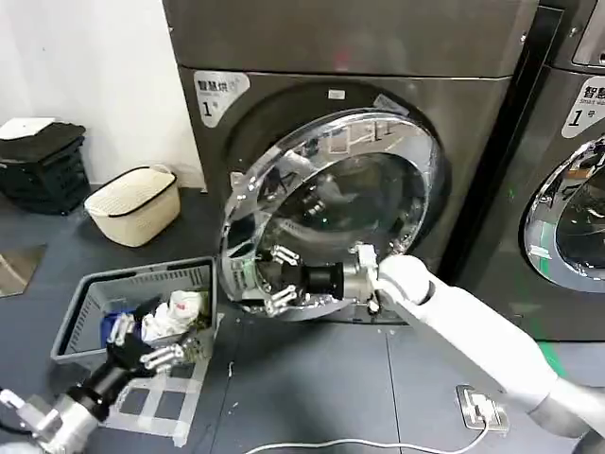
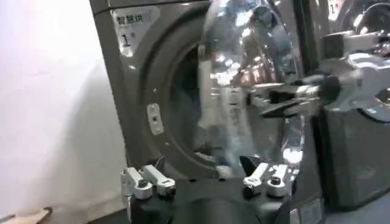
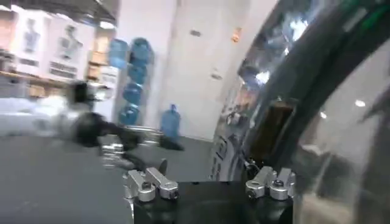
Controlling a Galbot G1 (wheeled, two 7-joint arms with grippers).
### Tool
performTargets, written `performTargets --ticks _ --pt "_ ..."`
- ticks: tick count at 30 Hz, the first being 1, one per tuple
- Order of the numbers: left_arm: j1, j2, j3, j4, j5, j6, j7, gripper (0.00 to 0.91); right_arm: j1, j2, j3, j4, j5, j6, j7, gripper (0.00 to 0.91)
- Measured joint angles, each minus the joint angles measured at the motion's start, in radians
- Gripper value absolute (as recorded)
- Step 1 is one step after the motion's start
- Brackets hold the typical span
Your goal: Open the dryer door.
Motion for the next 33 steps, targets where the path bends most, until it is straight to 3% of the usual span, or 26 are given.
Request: performTargets --ticks 10,19,33 --pt "-0.075 0.089 0.011 0.085 -0.031 -0.021 0.016 0.907 -0.016 -0.08 0.016 0.031 0.068 0.059 -0.23 0.907" --pt "-0.152 0.184 0.105 0.142 -0.048 -0.051 0.049 0.907 -0.069 -0.145 0.069 0.067 0.074 0.116 -0.356 0.907" --pt "-0.299 0.298 0.265 0.191 -0.085 -0.057 0.125 0.907 -0.253 -0.266 0.3 0.071 0.054 0.099 -0.442 0.907"
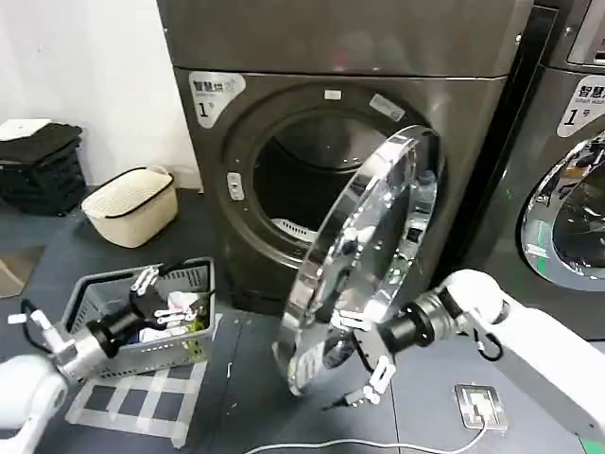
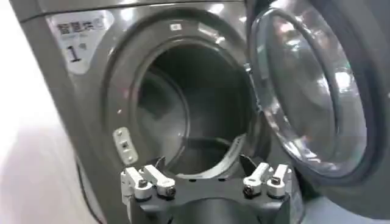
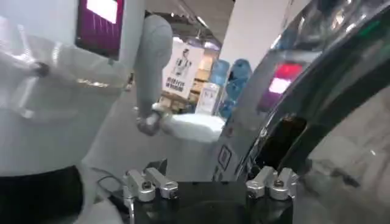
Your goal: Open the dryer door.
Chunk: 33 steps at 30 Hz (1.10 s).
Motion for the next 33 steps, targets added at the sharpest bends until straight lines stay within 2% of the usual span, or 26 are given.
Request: performTargets --ticks 10,18,24,30,33 --pt "-0.137 0.01 0.177 0.02 0.013 0.001 0.027 0.907 -0.23 -0.079 0.266 0.004 0.0 0.001 -0.007 0.907" --pt "-0.249 -0.009 0.348 0.055 0.02 -0.008 0.032 0.907 -0.539 -0.102 0.586 0.058 -0.003 0.013 -0.008 0.907" --pt "-0.34 -0.042 0.445 0.087 0.005 -0.013 0.03 0.907 -0.776 -0.065 0.847 0.098 -0.005 0.013 -0.008 0.907" --pt "-0.417 -0.07 0.521 0.109 -0.004 -0.019 0.026 0.907 -1.031 0.02 1.112 0.153 -0.005 0.017 0.006 0.907" --pt "-0.451 -0.087 0.554 0.119 -0.003 -0.023 0.026 0.907 -1.139 0.083 1.224 0.187 -0.011 0.05 0.052 0.907"
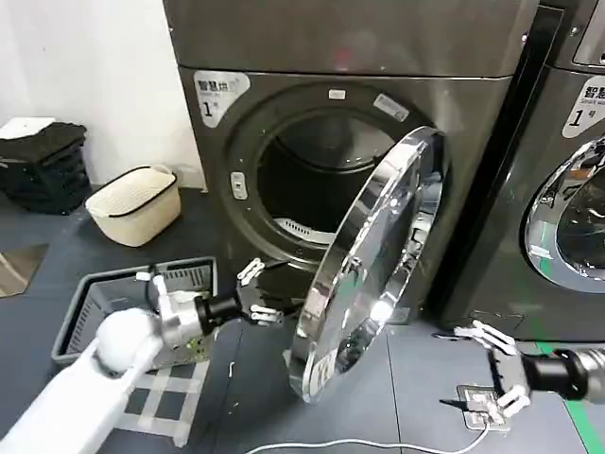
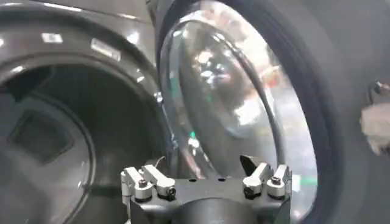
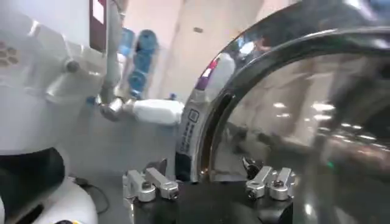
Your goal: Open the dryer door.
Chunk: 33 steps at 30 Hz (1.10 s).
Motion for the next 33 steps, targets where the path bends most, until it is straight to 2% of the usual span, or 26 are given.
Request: performTargets --ticks 8,12,16,22,26,27,33 --pt "-0.074 -0.054 0.09 0.041 0.006 -0.011 -0.031 0.907 -0.235 0.2 0.26 0.081 -0.033 0.139 0.189 0.907" --pt "-0.106 -0.084 0.138 0.066 0.002 -0.012 -0.045 0.907 -0.311 0.311 0.371 0.101 -0.067 0.182 0.311 0.907" --pt "-0.147 -0.117 0.192 0.092 -0.005 -0.016 -0.061 0.907 -0.341 0.435 0.463 0.122 -0.13 0.189 0.444 0.907" --pt "-0.207 -0.177 0.262 0.133 -0.006 -0.019 -0.092 0.907 -0.35 0.64 0.574 0.178 -0.328 0.083 0.787 0.907" --pt "-0.245 -0.217 0.306 0.16 -0.007 -0.019 -0.112 0.907 -0.336 0.745 0.626 0.213 -0.428 0.005 0.991 0.907" --pt "-0.254 -0.228 0.317 0.166 -0.007 -0.019 -0.116 0.907 -0.329 0.769 0.64 0.224 -0.451 -0.023 1.037 0.907" --pt "-0.291 -0.297 0.37 0.195 0.016 -0.009 -0.147 0.907 -0.233 0.883 0.763 0.292 -0.566 -0.279 1.264 0.907"
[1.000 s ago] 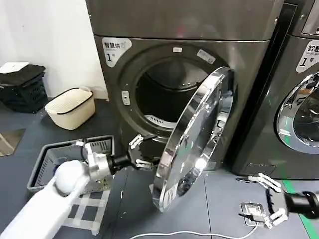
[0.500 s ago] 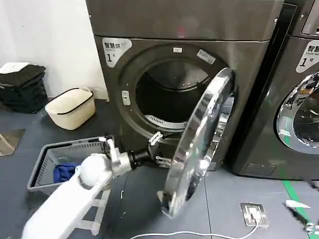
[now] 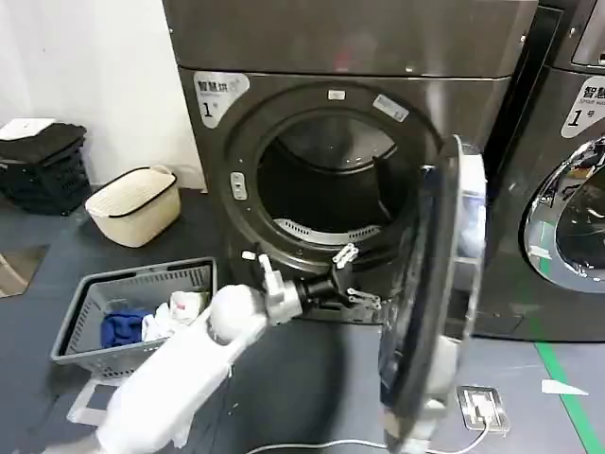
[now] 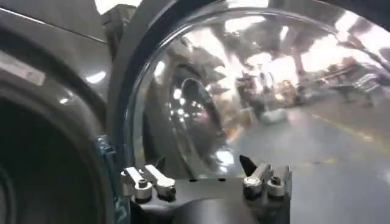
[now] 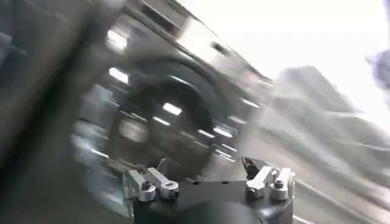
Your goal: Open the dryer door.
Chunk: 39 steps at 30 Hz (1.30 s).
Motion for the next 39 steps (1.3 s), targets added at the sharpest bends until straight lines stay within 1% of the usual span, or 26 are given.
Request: performTargets --ticks 2,3,7,11,15,17,23,26,32,39 --pt "-0.01 -0.026 0.02 0.009 0.005 0.001 -0.006 0.907 0.034 0.004 0.043 0.006 -0.028 -0.05 0.066 0.907" --pt "-0.015 -0.037 0.03 0.013 0.007 0.002 -0.009 0.907 0.044 0.004 0.062 0.01 -0.034 -0.065 0.09 0.907" --pt "-0.032 -0.077 0.064 0.03 0.016 0.006 -0.022 0.907 0.066 0.004 0.143 0.009 -0.039 -0.102 0.161 0.907" --pt "-0.052 -0.13 0.097 0.061 0.03 0.01 -0.034 0.907 0.076 0.004 0.226 0.004 -0.045 -0.125 0.236 0.907" --pt "-0.072 -0.184 0.124 0.1 0.042 0.014 -0.044 0.907 0.088 0.003 0.3 0.005 -0.076 -0.188 0.309 0.907" --pt "-0.083 -0.213 0.134 0.123 0.044 0.017 -0.046 0.907 0.091 0.003 0.333 -0.005 -0.107 -0.207 0.342 0.907" --pt "-0.116 -0.284 0.152 0.184 0.05 0.025 -0.055 0.907 0.102 0.003 0.404 -0.065 -0.217 -0.207 0.427 0.907" --pt "-0.134 -0.318 0.154 0.213 0.054 0.029 -0.059 0.907 0.103 0.003 0.432 -0.103 -0.264 -0.186 0.466 0.907" --pt "-0.165 -0.37 0.167 0.258 0.058 0.031 -0.064 0.907 0.103 0.003 0.477 -0.157 -0.308 -0.152 0.524 0.907" --pt "-0.196 -0.421 0.172 0.307 0.058 0.032 -0.074 0.907 0.098 0.003 0.544 -0.177 -0.333 -0.158 0.536 0.907"
